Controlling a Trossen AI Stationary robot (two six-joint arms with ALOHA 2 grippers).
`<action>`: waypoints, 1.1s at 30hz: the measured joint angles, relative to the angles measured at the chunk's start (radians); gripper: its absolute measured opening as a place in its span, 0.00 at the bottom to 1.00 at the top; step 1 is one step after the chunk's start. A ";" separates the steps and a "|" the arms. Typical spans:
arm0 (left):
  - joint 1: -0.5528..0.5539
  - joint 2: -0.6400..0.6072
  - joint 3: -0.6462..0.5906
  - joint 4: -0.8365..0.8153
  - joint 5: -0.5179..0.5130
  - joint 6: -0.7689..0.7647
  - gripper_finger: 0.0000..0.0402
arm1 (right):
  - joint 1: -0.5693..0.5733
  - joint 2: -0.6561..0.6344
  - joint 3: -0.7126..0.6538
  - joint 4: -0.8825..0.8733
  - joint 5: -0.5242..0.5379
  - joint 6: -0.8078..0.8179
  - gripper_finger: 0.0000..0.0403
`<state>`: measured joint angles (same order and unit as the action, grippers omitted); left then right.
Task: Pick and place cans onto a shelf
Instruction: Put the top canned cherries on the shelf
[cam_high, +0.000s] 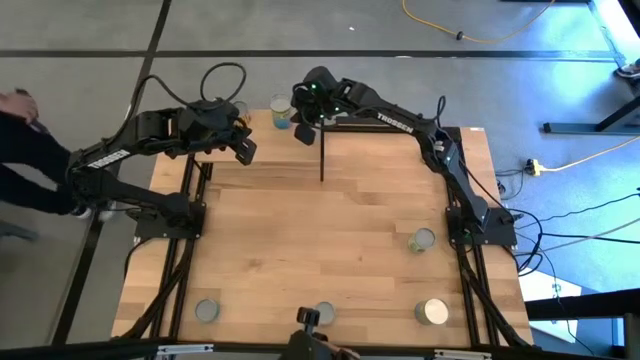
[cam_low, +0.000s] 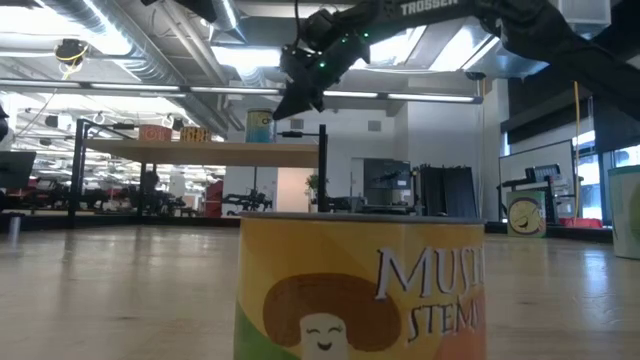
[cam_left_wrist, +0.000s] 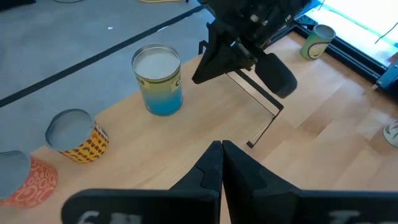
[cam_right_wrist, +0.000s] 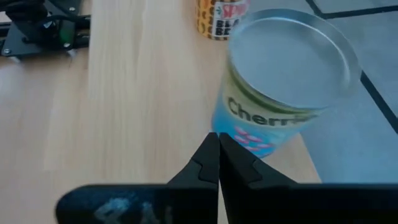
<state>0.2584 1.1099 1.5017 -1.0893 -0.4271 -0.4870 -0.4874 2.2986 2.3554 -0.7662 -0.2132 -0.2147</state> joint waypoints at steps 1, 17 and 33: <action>0.000 0.000 0.000 -0.002 0.000 0.000 0.00 | -0.004 0.000 0.000 0.000 0.001 0.000 0.00; 0.000 0.000 0.000 -0.003 -0.001 0.023 0.00 | -0.034 0.000 0.001 0.079 0.002 0.001 0.00; 0.000 0.000 0.000 -0.003 -0.001 0.023 0.00 | -0.034 0.000 -0.021 0.123 0.000 -0.030 0.00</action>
<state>0.2584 1.1099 1.5017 -1.0920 -0.4285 -0.4637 -0.5217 2.2986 2.3344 -0.6433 -0.2127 -0.2443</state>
